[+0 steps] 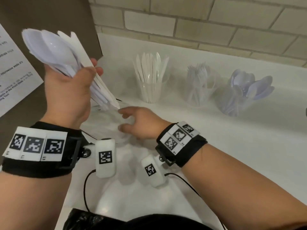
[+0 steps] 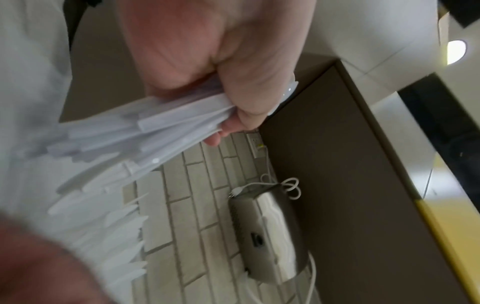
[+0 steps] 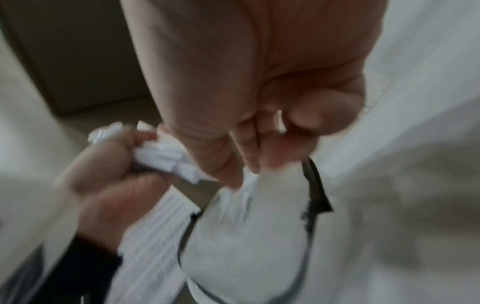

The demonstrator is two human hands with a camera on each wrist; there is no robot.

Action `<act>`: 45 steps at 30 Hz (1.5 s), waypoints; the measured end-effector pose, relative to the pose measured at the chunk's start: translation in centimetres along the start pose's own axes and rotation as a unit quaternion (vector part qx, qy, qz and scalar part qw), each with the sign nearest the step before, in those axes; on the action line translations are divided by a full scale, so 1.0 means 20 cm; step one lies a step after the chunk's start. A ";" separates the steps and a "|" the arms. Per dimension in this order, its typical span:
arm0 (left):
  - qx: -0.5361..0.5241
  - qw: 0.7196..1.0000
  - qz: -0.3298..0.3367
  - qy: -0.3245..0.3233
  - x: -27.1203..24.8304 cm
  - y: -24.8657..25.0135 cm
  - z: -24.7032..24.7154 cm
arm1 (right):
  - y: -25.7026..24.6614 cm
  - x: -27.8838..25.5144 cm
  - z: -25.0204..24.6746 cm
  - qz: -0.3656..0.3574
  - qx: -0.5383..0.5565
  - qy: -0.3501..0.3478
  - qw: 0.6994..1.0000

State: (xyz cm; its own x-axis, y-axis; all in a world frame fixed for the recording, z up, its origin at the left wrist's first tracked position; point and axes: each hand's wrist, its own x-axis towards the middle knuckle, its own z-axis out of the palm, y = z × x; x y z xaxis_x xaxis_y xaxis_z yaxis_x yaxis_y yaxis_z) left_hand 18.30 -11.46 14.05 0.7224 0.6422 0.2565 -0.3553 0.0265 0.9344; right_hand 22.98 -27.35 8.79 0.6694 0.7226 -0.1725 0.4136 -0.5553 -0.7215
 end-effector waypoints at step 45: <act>-0.129 0.862 -0.324 -0.367 -0.32 -0.10 0.35 | -0.07 -0.29 -0.51 -0.034 0.385 0.184 0.904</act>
State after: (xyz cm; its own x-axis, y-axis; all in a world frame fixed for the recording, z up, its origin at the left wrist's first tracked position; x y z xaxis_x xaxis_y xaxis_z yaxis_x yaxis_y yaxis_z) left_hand 18.51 -20.91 12.34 0.9661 -0.2262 -0.1241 0.2130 0.4276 0.8785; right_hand 24.88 -34.98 17.72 0.8768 0.4804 0.0217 0.0034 0.0390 -0.9992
